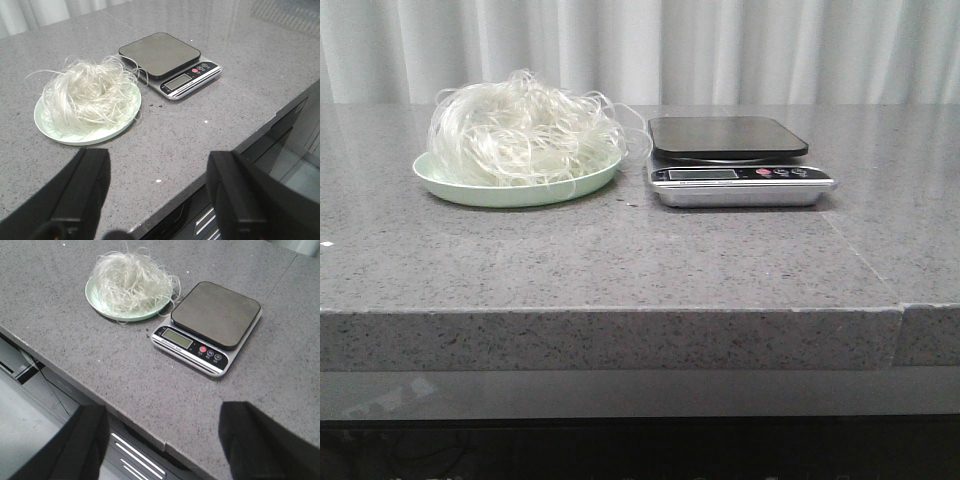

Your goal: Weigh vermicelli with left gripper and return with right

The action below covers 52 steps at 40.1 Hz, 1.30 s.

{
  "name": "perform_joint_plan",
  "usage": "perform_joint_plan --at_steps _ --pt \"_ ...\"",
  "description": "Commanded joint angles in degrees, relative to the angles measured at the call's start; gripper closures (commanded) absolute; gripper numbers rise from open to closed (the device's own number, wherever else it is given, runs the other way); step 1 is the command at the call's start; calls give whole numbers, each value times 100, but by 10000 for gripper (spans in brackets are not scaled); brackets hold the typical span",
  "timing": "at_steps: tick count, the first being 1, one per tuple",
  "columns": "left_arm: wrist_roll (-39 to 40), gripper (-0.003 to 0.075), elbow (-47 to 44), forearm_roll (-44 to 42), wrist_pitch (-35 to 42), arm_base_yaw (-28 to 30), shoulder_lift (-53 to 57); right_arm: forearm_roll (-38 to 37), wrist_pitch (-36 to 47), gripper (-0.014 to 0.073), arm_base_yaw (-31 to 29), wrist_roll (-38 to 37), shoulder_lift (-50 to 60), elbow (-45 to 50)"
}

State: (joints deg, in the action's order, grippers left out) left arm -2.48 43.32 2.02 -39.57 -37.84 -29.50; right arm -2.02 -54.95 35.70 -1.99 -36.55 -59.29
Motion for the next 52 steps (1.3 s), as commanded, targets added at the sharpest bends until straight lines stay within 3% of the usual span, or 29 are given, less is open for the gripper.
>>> perform_joint_plan --at_steps 1,35,52 --pt "22 220 142 68 418 -29 -27 -89 345 17 -28 -13 227 78" --pt "22 220 142 68 418 -29 -27 -93 320 25 -28 -13 395 311" --pt "22 220 142 68 418 -29 -27 -93 313 428 -28 -13 395 311"
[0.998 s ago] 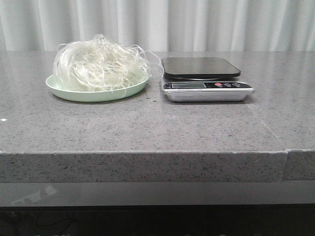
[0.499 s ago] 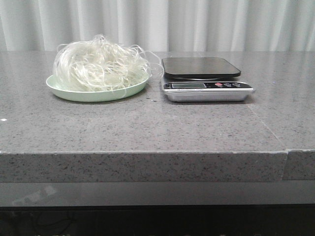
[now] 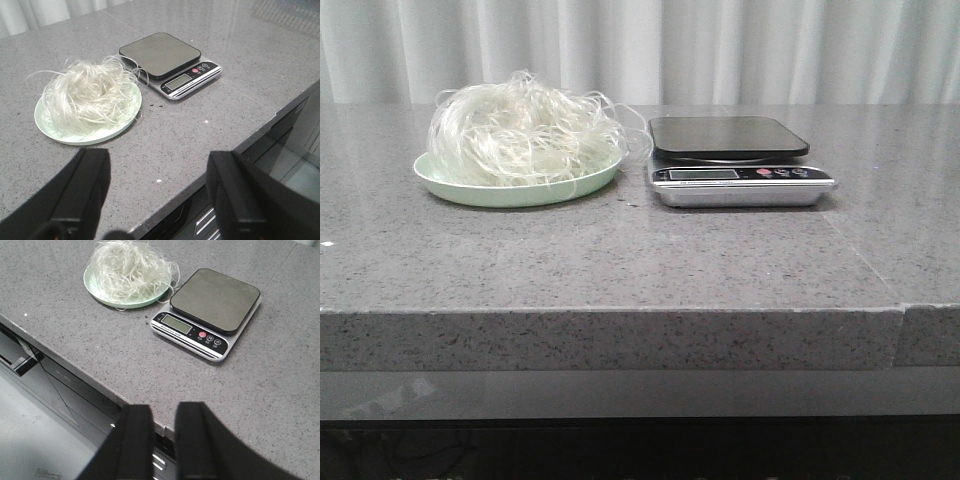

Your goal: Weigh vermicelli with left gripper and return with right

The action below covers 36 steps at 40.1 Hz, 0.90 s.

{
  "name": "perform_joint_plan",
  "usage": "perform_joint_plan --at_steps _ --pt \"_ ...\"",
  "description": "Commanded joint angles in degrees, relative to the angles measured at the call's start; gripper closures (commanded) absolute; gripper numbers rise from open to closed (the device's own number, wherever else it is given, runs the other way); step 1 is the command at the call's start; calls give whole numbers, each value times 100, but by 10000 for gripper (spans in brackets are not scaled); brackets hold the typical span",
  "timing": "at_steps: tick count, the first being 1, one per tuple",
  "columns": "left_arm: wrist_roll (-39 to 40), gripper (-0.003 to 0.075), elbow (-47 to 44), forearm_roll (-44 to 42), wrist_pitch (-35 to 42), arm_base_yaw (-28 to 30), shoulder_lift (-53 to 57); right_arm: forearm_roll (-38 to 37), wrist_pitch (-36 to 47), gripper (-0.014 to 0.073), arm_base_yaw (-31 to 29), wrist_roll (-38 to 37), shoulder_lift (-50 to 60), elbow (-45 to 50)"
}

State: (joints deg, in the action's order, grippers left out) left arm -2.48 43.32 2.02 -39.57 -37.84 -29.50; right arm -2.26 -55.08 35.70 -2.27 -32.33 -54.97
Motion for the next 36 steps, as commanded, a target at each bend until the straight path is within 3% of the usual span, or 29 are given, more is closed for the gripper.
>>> perform_joint_plan --at_steps 1,7,17,36 --pt "22 220 142 68 418 -29 -27 -69 326 438 -28 15 -27 -121" --pt "22 249 142 68 435 -29 -27 -69 326 435 -28 15 -27 -121" --pt "22 568 142 68 425 -29 -27 -69 358 435 -28 15 -27 -121" --pt "22 566 142 68 425 -29 -27 -69 334 435 -28 15 -27 -121"
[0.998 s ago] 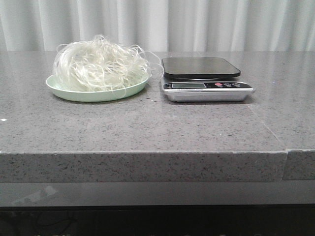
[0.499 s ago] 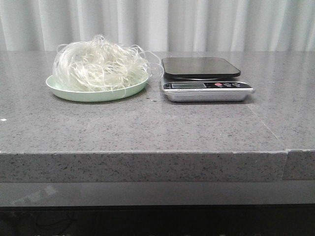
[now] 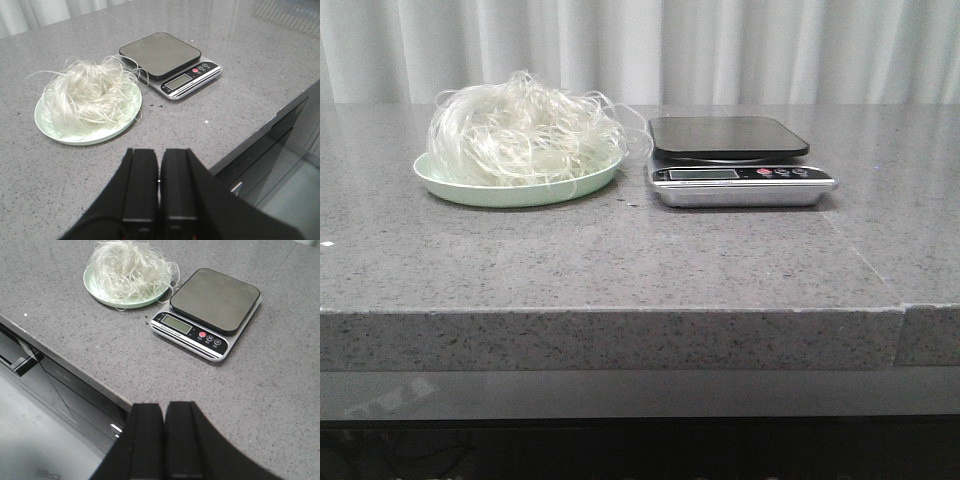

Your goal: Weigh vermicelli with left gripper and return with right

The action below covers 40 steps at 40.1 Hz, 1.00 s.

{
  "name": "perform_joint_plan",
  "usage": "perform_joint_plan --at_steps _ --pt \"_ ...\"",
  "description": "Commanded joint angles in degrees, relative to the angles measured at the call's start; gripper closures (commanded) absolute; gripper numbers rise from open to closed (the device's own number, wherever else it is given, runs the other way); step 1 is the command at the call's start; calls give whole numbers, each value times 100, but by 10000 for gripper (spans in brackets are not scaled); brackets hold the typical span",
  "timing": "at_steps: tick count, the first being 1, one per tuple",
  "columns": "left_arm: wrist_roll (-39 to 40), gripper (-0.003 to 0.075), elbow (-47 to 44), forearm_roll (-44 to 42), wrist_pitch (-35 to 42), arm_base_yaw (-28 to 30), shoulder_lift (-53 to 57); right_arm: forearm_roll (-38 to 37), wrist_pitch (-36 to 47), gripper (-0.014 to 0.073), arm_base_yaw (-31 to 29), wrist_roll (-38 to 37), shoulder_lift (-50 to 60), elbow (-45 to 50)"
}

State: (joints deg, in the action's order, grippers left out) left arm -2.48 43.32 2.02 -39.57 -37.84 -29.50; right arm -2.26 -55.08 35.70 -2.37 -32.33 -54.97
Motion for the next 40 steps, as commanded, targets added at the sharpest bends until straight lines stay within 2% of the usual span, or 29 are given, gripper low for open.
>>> perform_joint_plan --at_steps 1,9,21,28,40 --pt "22 566 142 68 408 -40 -27 -69 334 435 -28 25 -27 -121" --pt "22 566 -257 -118 754 464 191 -69 334 435 -28 25 -27 -121" --pt "22 566 -2125 -135 2825 2220 1413 -69 334 435 -28 25 -27 -121" --pt "22 566 -3141 -83 3330 3006 2148 -69 334 435 -28 25 -27 -121" --pt "22 566 -4241 101 3957 3585 2814 -69 334 435 -28 25 -27 -121"
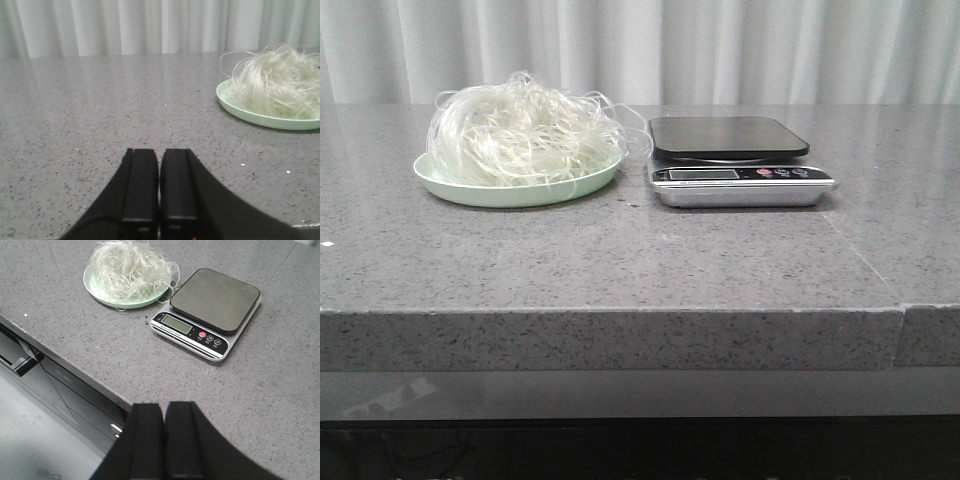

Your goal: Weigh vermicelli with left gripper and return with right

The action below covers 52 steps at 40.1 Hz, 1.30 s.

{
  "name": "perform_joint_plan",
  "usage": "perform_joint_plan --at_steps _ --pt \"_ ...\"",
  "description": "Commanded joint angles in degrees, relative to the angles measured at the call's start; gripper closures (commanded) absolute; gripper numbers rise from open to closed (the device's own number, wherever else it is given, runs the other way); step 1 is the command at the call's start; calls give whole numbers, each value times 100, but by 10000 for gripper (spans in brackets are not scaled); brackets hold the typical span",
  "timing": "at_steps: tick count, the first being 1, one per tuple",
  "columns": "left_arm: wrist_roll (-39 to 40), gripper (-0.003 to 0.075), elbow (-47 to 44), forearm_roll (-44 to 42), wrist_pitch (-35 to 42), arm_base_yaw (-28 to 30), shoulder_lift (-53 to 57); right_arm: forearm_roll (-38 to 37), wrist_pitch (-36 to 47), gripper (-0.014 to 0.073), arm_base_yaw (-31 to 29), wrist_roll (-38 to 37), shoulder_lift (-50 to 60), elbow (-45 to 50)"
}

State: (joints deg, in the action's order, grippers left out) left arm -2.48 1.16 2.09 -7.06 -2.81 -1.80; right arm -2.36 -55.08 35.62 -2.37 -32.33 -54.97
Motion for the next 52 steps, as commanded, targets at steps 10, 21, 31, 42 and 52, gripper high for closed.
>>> perform_joint_plan --at_steps 10,21,31,42,52 --pt "22 566 -354 302 950 132 342 -59 321 435 -19 25 -27 -121" --pt "22 566 -354 302 939 132 342 -59 304 435 -19 25 -27 -121" --pt "22 566 -354 362 939 132 342 -59 292 435 -19 25 -27 -121" --pt "22 566 -354 362 939 132 342 -59 292 435 -19 25 -27 -121" --pt "22 566 -354 362 939 132 342 -59 292 435 -19 25 -27 -121"
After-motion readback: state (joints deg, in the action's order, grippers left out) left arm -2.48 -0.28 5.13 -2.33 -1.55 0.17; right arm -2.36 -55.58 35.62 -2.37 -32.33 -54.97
